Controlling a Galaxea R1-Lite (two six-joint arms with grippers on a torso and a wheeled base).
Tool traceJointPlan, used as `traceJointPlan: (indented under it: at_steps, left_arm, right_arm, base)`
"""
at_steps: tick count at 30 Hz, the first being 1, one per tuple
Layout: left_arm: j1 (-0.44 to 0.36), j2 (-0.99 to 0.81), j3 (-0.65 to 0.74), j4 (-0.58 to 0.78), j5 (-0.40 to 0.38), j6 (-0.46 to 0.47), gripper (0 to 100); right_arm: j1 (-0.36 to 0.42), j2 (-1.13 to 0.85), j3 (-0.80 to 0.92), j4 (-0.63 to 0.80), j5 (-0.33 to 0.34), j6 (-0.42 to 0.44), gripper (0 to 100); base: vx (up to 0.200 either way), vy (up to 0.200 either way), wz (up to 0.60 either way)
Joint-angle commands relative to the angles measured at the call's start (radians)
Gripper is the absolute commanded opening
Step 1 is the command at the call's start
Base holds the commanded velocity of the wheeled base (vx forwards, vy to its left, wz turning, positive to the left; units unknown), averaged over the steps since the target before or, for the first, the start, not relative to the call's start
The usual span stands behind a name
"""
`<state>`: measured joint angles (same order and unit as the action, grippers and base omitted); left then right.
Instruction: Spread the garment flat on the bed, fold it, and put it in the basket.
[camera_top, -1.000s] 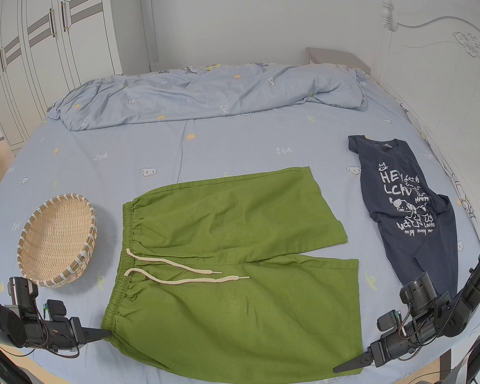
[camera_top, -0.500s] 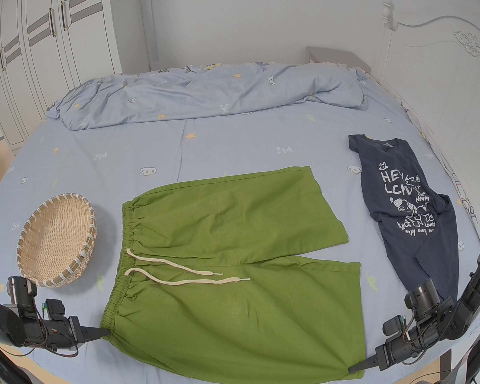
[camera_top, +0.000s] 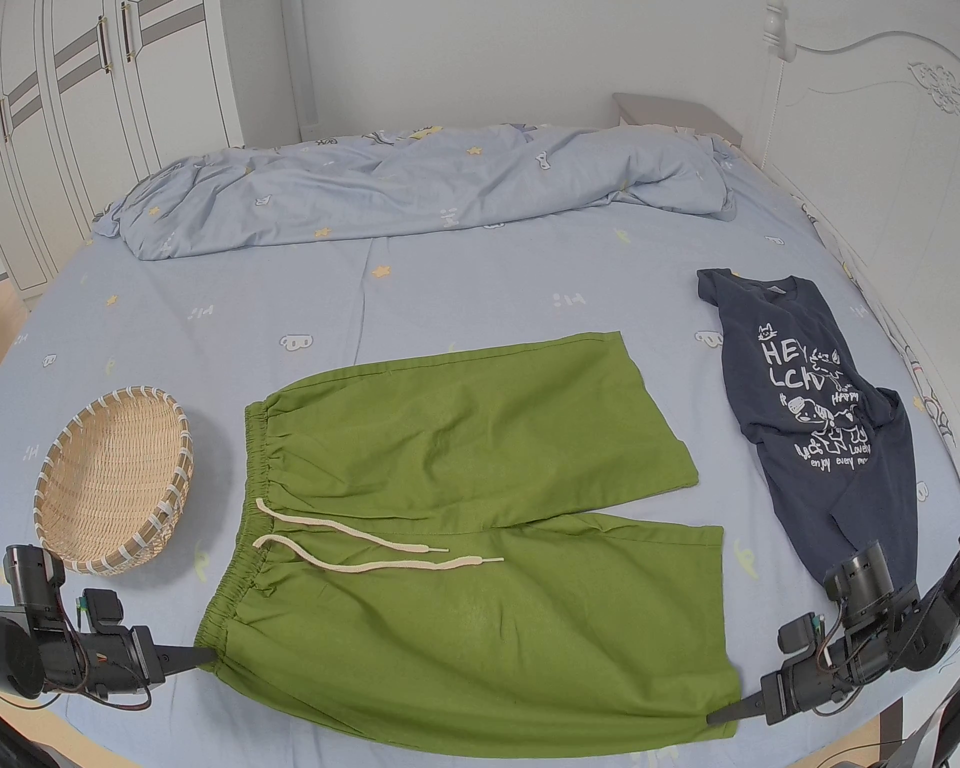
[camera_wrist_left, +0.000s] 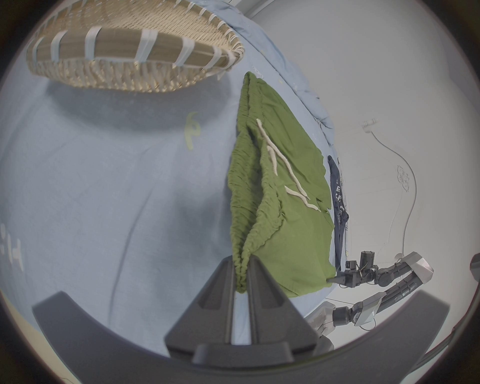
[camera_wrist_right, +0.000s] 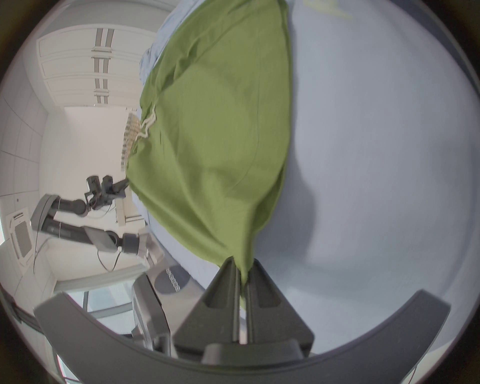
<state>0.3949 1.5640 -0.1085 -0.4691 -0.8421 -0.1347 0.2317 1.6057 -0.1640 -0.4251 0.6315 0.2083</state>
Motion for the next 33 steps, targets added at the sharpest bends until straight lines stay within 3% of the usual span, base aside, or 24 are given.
traceJointPlan:
  at_steps: [1,2,3,4,5,7,13,18,32,33]
  left_arm:
    - [-0.01,-0.121,-0.114,0.127,0.008,-0.026,0]
    - [-0.01,-0.137,-0.177,0.21,0.009,-0.043,0]
    - [-0.01,-0.137,-0.177,0.21,0.009,-0.043,0]
    - [-0.011,-0.154,-0.289,0.368,0.025,-0.056,0]
    - [-0.011,-0.157,-0.341,0.437,0.04,-0.054,0]
    - [-0.03,-0.156,-0.421,0.517,0.083,-0.051,0]
    - [-0.14,-0.107,-0.559,0.537,0.209,-0.108,0]
    - [-0.183,-0.015,-0.7,0.537,0.21,-0.198,0]
    - [-0.189,0.182,-0.938,0.538,0.212,-0.214,0]
    - [-0.191,0.234,-1.004,0.54,0.212,-0.22,0]
  right_arm:
    - [0.02,-0.136,-0.167,0.105,-0.078,0.077,0]
    - [0.029,-0.156,-0.224,0.161,-0.095,0.08,0]
    - [0.029,-0.156,-0.224,0.161,-0.095,0.08,0]
    - [0.034,-0.182,-0.327,0.258,-0.104,0.08,0]
    - [0.035,-0.188,-0.385,0.31,-0.107,0.08,0]
    - [0.034,-0.191,-0.512,0.407,-0.122,0.086,0]
    - [0.035,-0.168,-0.798,0.522,-0.219,0.097,0]
    - [0.035,-0.107,-0.991,0.546,-0.239,0.129,0]
    - [0.028,0.063,-1.244,0.543,-0.253,0.131,0]
    - [0.028,0.105,-1.295,0.543,-0.253,0.131,0]
  base:
    - [0.0,0.0,0.0]
    - [0.0,0.0,0.0]
    - [0.0,0.0,0.0]
    - [0.0,0.0,0.0]
    - [0.0,0.0,0.0]
    - [0.0,0.0,0.0]
    - [0.0,0.0,0.0]
    - [0.0,0.0,0.0]
    - [0.0,0.0,0.0]
    - [0.0,0.0,0.0]
